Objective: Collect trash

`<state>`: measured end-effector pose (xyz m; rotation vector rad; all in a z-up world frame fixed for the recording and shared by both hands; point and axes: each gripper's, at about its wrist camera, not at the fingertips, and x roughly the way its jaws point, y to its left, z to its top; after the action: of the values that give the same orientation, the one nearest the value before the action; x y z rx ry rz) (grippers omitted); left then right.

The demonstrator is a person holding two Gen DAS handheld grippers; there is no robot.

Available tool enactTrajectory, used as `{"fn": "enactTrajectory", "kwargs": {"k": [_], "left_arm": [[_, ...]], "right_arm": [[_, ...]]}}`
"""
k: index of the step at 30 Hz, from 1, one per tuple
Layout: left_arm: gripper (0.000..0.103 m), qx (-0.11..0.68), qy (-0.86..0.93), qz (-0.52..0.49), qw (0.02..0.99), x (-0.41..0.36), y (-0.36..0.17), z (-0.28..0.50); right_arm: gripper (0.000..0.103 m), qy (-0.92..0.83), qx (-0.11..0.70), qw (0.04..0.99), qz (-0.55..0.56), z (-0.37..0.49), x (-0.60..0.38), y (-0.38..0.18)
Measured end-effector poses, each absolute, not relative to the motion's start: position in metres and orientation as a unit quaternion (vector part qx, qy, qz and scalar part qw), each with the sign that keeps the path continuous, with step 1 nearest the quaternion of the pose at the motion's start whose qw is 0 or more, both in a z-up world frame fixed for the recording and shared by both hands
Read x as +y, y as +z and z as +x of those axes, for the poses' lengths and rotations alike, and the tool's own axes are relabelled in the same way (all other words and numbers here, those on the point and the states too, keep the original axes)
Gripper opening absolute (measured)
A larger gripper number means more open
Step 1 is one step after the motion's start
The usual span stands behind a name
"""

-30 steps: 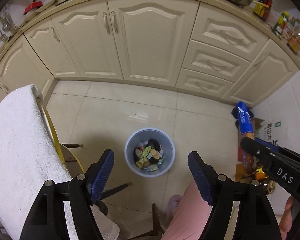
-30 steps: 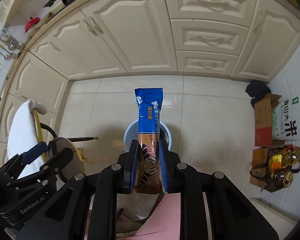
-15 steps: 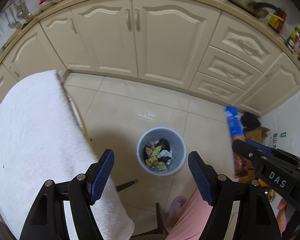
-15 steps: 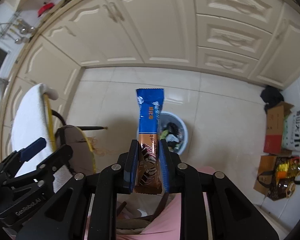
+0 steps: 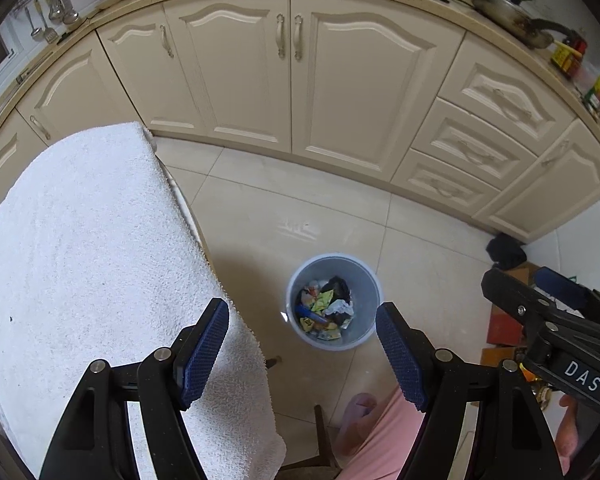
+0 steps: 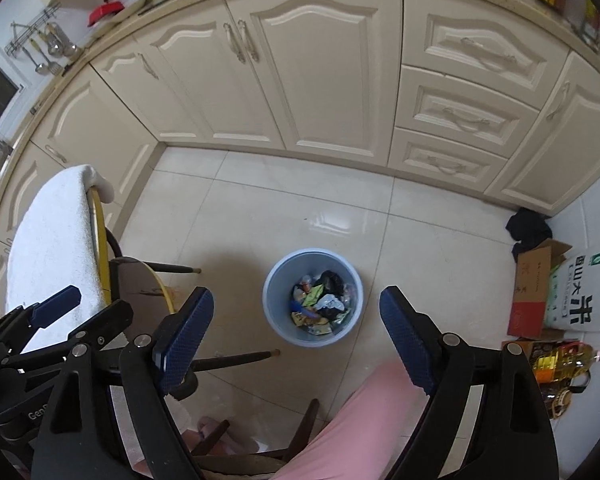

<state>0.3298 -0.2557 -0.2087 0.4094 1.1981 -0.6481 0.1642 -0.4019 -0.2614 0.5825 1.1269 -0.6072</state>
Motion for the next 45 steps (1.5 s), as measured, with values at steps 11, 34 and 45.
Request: {"fn": "enactTrajectory", "kwargs": {"k": [11, 34, 45], "left_arm": [[0.072, 0.544, -0.28, 0.168, 0.773, -0.239, -0.196, 0.315], [0.072, 0.445, -0.156, 0.059, 0.88, -0.138, -0.113, 0.16], [0.087, 0.355, -0.106, 0.037, 0.928, -0.092, -0.072, 0.032]], "right_arm": [[0.087, -0.286, 0.504, 0.78, 0.238, 0.149, -0.395, -0.246], [0.091, -0.209, 0.393, 0.886, 0.131, 0.108, -0.316, -0.168], [0.103, -0.189, 0.319, 0.926, 0.067, 0.082, -0.273, -0.121]]}}
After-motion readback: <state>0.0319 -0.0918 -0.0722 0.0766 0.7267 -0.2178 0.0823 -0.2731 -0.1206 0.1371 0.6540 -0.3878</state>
